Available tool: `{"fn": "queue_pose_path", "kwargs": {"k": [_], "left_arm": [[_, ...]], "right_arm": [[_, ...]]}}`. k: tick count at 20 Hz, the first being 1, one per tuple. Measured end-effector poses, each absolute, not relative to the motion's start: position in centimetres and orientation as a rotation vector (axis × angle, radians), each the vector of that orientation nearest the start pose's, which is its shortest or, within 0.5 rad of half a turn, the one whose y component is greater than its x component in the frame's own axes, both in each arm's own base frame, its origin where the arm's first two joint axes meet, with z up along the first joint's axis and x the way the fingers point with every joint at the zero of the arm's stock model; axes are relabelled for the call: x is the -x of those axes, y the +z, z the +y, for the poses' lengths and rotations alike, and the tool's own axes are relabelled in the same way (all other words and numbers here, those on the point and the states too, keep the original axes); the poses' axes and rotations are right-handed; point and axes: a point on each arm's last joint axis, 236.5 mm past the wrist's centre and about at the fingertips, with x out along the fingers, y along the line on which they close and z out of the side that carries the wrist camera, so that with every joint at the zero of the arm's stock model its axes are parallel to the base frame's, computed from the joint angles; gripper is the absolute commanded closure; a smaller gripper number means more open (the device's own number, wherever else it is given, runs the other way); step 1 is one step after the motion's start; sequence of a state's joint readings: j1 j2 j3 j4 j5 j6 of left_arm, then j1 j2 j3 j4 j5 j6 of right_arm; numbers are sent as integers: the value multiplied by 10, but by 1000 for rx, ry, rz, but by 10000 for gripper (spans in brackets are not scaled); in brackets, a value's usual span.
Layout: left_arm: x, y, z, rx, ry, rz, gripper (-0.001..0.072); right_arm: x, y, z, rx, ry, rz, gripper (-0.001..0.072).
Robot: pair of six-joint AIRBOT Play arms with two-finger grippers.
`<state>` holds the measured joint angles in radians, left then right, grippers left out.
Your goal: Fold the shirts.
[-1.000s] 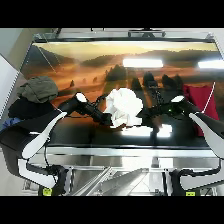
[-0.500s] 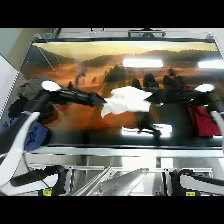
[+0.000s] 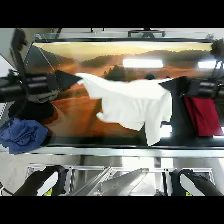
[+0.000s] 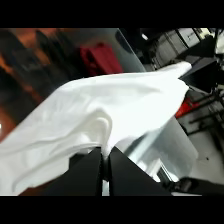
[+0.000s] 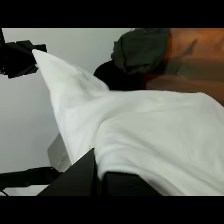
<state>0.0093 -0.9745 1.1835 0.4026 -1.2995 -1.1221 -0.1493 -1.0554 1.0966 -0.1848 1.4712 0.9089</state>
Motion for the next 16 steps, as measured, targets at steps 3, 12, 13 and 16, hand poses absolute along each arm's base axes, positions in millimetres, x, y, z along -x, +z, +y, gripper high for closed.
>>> {"fn": "queue_pose_path", "kwargs": {"k": [3, 12, 13, 16], "left_arm": [[-298, 206, -228, 546, -1020, 844, 694], [-298, 94, -230, 654, -982, 1122, 693], [-300, 90, -225, 662, -976, 1131, 693], [-310, 76, -207, 699, -944, 1146, 693]], "right_arm": [[-302, 204, 219, -548, 1149, 793, 381], [-298, 70, 154, -353, 777, 1191, 105], [-295, 57, 136, -355, 708, 1225, 105], [-281, 11, 95, -404, 531, 1304, 106]]}}
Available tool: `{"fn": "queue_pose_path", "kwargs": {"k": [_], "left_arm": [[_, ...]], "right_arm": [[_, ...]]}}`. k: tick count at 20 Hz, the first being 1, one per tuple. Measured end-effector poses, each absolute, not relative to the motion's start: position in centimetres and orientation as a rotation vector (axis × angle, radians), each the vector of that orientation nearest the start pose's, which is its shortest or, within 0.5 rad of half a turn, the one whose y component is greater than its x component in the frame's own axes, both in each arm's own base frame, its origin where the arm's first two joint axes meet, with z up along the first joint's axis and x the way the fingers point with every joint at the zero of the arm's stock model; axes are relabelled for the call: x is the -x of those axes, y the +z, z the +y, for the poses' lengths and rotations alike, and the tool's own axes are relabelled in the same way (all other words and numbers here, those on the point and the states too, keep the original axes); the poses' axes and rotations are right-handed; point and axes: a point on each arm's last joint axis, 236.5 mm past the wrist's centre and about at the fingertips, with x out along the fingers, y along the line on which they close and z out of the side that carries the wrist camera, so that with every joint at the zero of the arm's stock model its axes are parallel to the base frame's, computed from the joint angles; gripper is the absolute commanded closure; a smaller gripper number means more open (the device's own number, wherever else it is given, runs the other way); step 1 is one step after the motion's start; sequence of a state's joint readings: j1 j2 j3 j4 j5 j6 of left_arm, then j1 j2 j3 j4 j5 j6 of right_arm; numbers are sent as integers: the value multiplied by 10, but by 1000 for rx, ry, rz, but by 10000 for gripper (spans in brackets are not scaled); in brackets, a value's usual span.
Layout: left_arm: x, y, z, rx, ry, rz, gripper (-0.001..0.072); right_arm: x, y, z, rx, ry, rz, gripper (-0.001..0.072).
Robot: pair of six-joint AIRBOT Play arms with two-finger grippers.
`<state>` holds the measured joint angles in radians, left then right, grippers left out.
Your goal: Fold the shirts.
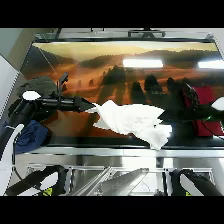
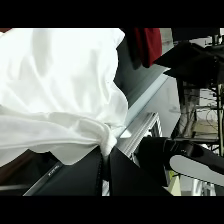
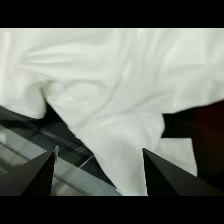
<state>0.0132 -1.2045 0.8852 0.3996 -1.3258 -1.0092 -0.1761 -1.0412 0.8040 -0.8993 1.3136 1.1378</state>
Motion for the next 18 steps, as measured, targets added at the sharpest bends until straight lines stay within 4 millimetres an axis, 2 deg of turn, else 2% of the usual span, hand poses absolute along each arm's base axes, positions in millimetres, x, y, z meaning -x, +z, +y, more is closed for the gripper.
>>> {"fn": "queue_pose_path", "kwargs": {"k": [3, 7, 8, 9, 10, 11, 13, 15, 16, 17, 18], "left_arm": [[-315, 62, -194, 738, -932, 1181, 693], [-313, 47, -191, 767, -947, 1233, 693], [-313, 44, -192, 770, -950, 1242, 693], [-312, 42, -192, 770, -955, 1246, 693], [-312, 41, -193, 773, -957, 1252, 694], [-311, 41, -193, 772, -961, 1254, 694], [-310, 43, -192, 773, -970, 1254, 695], [-310, 61, -190, 756, -999, 1214, 694], [-310, 81, -190, 743, -1030, 1168, 694], [-311, 108, -189, 728, -1066, 1105, 694], [-312, 146, -189, 713, -1114, 1007, 694]], "right_arm": [[-256, -37, 80, -460, 451, 1403, 107], [-229, -82, 85, -499, 450, 1515, 111], [-225, -88, 89, -504, 460, 1540, 176], [-219, -95, 93, -505, 474, 1565, 400], [-215, -99, 98, -506, 495, 1588, 654], [-211, -101, 105, -511, 527, 1604, 690], [-206, -94, 123, -528, 618, 1612, 691], [-214, -70, 139, -549, 721, 1565, 692], [-224, -51, 144, -548, 769, 1515, 691], [-239, -21, 150, -547, 821, 1429, 691], [-255, 15, 152, -533, 866, 1325, 691]]}}
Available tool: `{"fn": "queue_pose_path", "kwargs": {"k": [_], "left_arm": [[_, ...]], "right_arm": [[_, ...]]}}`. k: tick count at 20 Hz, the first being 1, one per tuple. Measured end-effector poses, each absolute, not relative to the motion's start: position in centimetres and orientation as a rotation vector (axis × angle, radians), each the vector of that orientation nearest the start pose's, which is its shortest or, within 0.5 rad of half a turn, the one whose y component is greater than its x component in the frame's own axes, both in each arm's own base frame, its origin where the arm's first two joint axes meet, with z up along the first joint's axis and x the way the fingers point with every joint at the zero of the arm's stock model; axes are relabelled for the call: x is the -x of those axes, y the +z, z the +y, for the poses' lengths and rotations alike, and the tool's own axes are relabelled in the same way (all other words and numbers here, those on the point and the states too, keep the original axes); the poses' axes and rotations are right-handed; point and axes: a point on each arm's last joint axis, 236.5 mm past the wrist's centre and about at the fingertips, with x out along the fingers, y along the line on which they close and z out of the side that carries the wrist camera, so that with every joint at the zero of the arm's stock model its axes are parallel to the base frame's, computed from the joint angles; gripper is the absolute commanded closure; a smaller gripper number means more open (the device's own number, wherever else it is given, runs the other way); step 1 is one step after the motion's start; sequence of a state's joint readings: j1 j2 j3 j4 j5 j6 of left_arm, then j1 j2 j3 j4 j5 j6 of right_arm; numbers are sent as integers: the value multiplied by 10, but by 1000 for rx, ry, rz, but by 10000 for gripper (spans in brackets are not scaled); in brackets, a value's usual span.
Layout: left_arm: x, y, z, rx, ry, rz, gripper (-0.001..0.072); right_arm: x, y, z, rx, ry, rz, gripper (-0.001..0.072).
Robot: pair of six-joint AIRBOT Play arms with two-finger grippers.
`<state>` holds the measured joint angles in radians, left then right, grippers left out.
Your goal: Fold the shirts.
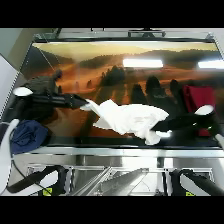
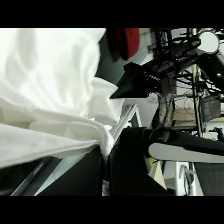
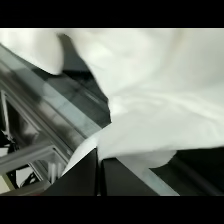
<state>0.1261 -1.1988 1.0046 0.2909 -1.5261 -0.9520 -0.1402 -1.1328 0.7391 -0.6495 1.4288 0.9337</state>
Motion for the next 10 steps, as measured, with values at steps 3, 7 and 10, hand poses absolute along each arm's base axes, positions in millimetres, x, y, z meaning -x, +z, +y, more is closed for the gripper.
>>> {"fn": "queue_pose_path", "kwargs": {"k": [3, 7, 10], "left_arm": [[-298, 294, -178, 632, -1244, 599, 692], [-214, 472, -161, 364, -1261, 59, 692], [-164, 538, -166, 120, -1097, -171, 691]], "right_arm": [[-294, 181, 149, -438, 956, 841, 691], [-251, 388, 131, -130, 845, 278, 691], [-207, 465, 139, 24, 727, 61, 691]]}}
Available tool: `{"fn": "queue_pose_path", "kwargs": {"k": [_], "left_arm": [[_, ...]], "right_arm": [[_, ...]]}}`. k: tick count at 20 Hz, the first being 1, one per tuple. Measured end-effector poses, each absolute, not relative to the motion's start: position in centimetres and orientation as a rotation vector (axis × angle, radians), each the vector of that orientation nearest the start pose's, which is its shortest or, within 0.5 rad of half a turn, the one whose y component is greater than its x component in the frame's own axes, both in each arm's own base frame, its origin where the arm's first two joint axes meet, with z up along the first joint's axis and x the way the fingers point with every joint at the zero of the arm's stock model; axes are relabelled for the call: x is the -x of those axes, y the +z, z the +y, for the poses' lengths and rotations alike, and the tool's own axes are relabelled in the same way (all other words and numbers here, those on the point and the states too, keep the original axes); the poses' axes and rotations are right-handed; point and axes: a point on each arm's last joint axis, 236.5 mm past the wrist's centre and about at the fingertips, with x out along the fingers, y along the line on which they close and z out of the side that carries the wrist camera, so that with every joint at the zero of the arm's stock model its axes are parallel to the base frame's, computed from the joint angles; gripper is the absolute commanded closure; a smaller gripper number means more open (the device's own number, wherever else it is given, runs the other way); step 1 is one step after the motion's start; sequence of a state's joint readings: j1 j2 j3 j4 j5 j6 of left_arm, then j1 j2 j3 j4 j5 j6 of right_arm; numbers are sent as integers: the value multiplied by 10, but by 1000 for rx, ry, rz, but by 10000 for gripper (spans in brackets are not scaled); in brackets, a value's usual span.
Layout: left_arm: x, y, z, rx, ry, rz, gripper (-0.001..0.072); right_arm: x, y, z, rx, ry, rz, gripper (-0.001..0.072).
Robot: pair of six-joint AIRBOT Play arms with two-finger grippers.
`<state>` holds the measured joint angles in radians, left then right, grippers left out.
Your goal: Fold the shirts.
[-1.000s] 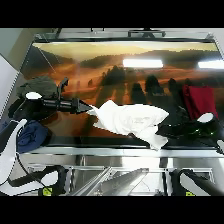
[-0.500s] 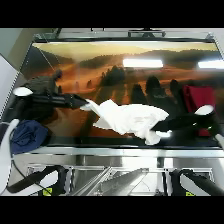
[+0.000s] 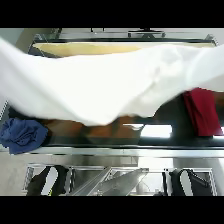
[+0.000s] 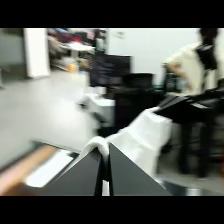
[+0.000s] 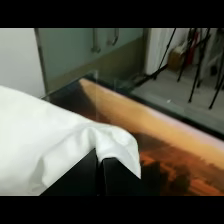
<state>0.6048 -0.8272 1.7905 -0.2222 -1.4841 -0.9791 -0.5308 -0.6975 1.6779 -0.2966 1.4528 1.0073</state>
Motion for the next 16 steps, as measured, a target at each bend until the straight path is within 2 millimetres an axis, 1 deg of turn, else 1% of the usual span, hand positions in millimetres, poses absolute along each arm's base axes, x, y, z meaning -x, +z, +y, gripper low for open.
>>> {"fn": "queue_pose_path", "kwargs": {"k": [1, 2, 3, 4, 5, 6, 7, 8, 9, 10, 11, 12, 13, 14, 15, 16], "left_arm": [[-162, 548, -165, 66, -1023, -202, 691], [-168, 552, -160, 39, -953, -206, 691], [-178, 552, -151, 34, -896, -197, 692], [-191, 550, -139, 53, -867, -185, 692], [-206, 546, -127, 86, -855, -163, 692], [-224, 536, -117, 131, -864, -124, 692], [-248, 518, -109, 183, -879, -62, 691], [-281, 490, -103, 235, -887, 27, 692], [-319, 452, -103, 281, -892, 142, 692], [-358, 406, -108, 315, -893, 269, 692], [-389, 361, -120, 336, -903, 386, 692], [-417, 314, -133, 350, -907, 498, 692], [-445, 261, -147, 356, -904, 617, 694], [-470, 208, -160, 359, -897, 732, 695], [-488, 166, -170, 372, -889, 821, 713], [-504, 130, -179, 387, -887, 891, 666]], "right_arm": [[-202, 476, 140, 36, 701, 29, 691], [-201, 482, 138, 31, 685, 16, 691], [-205, 481, 135, 10, 676, 23, 691], [-215, 476, 128, -27, 671, 44, 691], [-230, 466, 118, -81, 670, 78, 691], [-246, 450, 111, -138, 682, 121, 691], [-266, 428, 103, -213, 699, 179, 691], [-286, 404, 98, -278, 717, 232, 691], [-309, 375, 93, -342, 722, 291, 691], [-334, 338, 88, -405, 706, 362, 691], [-357, 299, 83, -457, 678, 433, 691], [-380, 254, 79, -510, 638, 510, 691], [-400, 211, 74, -554, 589, 580, 691], [-416, 167, 68, -587, 537, 652, 691], [-429, 123, 63, -621, 485, 720, 690], [-440, 86, 58, -654, 439, 775, 682]]}}
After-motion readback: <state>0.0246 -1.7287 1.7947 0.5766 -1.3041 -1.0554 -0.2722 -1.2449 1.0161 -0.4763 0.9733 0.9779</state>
